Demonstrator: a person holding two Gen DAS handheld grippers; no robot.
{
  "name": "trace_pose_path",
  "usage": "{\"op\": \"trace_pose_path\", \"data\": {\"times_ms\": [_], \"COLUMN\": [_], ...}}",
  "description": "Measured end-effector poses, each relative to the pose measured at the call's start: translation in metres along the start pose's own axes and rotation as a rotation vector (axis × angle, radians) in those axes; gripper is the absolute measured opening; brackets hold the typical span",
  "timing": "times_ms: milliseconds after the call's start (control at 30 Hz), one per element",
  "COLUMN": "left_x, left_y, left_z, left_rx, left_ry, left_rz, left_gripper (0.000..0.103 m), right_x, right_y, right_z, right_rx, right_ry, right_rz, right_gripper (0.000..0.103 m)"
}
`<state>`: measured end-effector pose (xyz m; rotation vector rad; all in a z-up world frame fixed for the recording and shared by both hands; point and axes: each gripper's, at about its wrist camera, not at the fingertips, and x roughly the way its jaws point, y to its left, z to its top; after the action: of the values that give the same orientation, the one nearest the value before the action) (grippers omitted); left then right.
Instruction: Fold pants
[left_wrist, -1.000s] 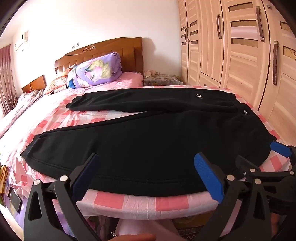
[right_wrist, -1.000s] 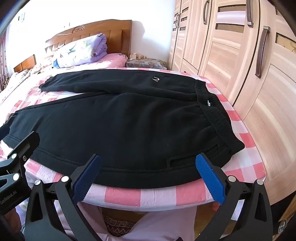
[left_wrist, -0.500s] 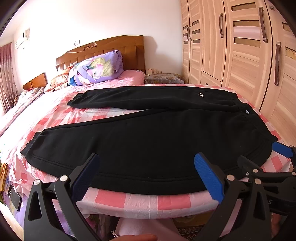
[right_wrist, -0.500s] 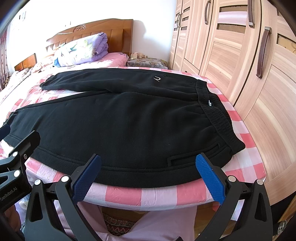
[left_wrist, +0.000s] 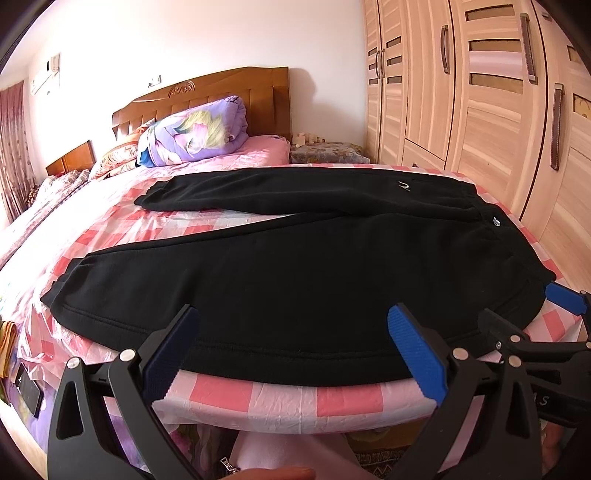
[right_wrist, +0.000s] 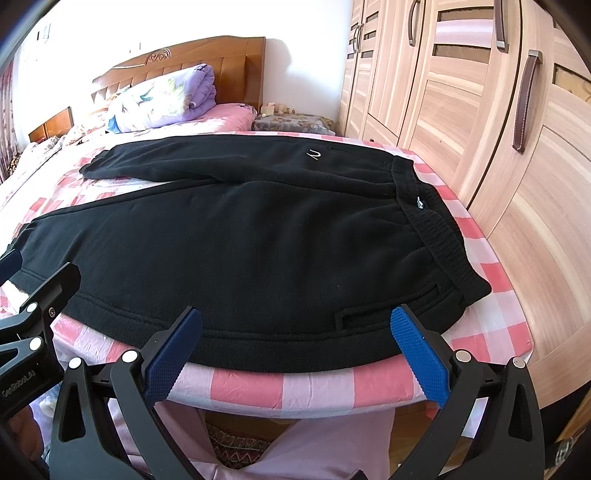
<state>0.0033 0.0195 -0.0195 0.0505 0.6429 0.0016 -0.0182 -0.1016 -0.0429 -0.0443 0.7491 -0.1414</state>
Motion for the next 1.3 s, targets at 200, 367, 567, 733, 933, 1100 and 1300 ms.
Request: {"op": "trace_pose_path", "data": {"times_ms": [200, 367, 567, 733, 933, 1100, 1300], "left_x": [0.0019, 0.0023, 0.0033, 0.0035, 0.0037, 0.0023, 0.0017], "left_y": [0.0020, 0.0013, -0.0001, -0.0006, -0.0006, 0.0001, 0.0003], "left_z": [-0.0010, -0.0023, -0.0025, -0.0024, -0.0028, -0.0038, -0.0031], "left_rx": [-0.008, -0.005, -0.007, -0.007, -0.008, -0.008, -0.010], "left_ry": [0.012, 0.014, 0.021, 0.023, 0.022, 0.014, 0.017], "left_rz": [0.001, 0.001, 0.001, 0.001, -0.001, -0.001, -0.002], "left_gripper": [0.102, 0.102, 0.102, 0.102, 0.102, 0.102, 0.102], "right_x": [0.0011, 0.0013, 0.0015, 0.0021, 0.0017, 0.0018, 0.0016], "right_y": [0.0009, 0.0003, 0.0002, -0.0002, -0.0001, -0.0010, -0.0011], "right_z": [-0.0008, -0.0015, -0.0016, -0.0026, -0.0031, -0.0033, -0.0029], "right_rx": [0.002, 0.004, 0.004, 0.005, 0.005, 0.010, 0.009], "right_ry": [0.005, 0.008, 0.010, 0.010, 0.008, 0.011, 0.010], "right_rz": [0.002, 0.004, 0.005, 0.006, 0.008, 0.009, 0.010], "right_gripper": [0.099, 0.099, 0.099, 0.099, 0.099, 0.099, 0.099]}}
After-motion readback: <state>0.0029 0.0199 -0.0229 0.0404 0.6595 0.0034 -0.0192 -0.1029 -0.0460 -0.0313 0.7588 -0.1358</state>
